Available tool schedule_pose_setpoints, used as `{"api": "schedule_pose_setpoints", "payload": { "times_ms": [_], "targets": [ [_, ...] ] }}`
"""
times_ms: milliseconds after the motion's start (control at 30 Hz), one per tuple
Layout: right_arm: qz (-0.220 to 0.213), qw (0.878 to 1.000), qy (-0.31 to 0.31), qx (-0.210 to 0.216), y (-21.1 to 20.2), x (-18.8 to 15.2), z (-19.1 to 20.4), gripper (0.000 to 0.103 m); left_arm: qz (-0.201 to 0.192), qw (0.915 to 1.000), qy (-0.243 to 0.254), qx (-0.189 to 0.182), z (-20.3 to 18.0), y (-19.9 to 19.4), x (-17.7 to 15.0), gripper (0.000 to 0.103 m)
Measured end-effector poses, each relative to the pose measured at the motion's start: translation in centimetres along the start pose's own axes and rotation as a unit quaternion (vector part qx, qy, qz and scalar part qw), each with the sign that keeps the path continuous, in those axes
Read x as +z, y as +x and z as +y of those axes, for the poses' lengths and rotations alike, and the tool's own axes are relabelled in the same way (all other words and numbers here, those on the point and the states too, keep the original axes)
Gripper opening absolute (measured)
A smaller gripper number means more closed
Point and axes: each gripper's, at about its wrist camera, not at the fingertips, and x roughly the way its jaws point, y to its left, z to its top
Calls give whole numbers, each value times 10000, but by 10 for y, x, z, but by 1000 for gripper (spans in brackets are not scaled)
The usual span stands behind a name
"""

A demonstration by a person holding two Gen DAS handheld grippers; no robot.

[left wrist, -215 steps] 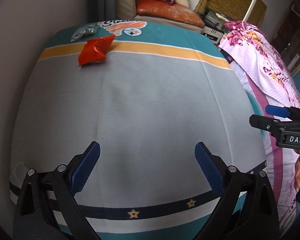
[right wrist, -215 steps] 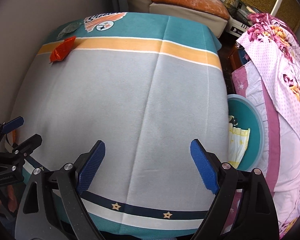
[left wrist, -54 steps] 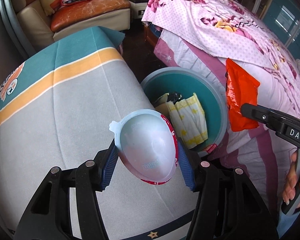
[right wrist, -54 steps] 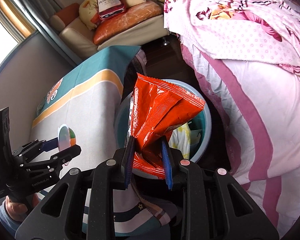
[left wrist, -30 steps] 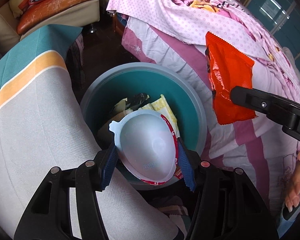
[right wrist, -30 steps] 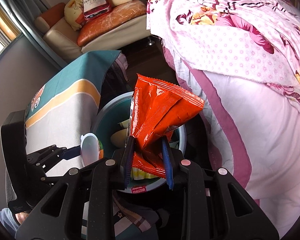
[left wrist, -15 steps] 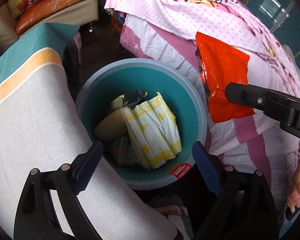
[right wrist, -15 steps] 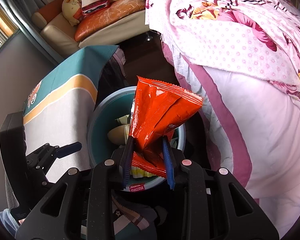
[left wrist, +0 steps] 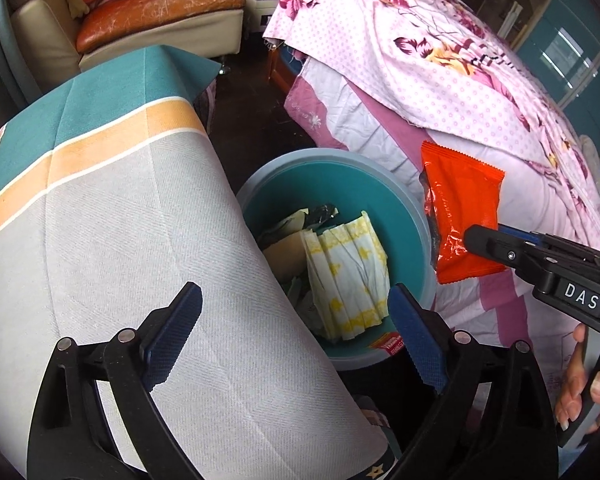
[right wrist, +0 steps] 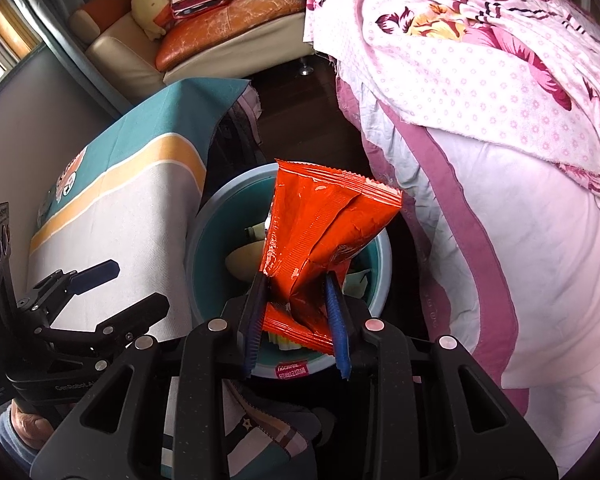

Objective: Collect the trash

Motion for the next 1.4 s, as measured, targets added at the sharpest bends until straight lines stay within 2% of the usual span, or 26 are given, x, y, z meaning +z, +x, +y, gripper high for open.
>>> {"api": "schedule_pose_setpoints", "payload": {
  "times_ms": [667,767,800,967,1067,1400],
  "targets": [
    [372,9989,-248,-117,29,9,30,30,-97,9996,-217,132,41,-1,2,94],
    [362,9990,-217,-139,30,8,31,53,-87,9995,-280,128,47,-1,0,94],
    [335,9991,-213,-168,29,8,31,55,-88,9995,-289,130,48,-1,0,94],
    [354,9989,-205,-233,28,5,30,63,-51,9995,-298,124,48,0,-3,94],
    [350,9987,-251,-290,25,3,31,73,-55,9995,-283,136,46,-1,-4,95],
    [365,9980,-334,-389,10,-11,34,85,-103,9994,-220,257,41,-15,-13,96]
  ]
}}
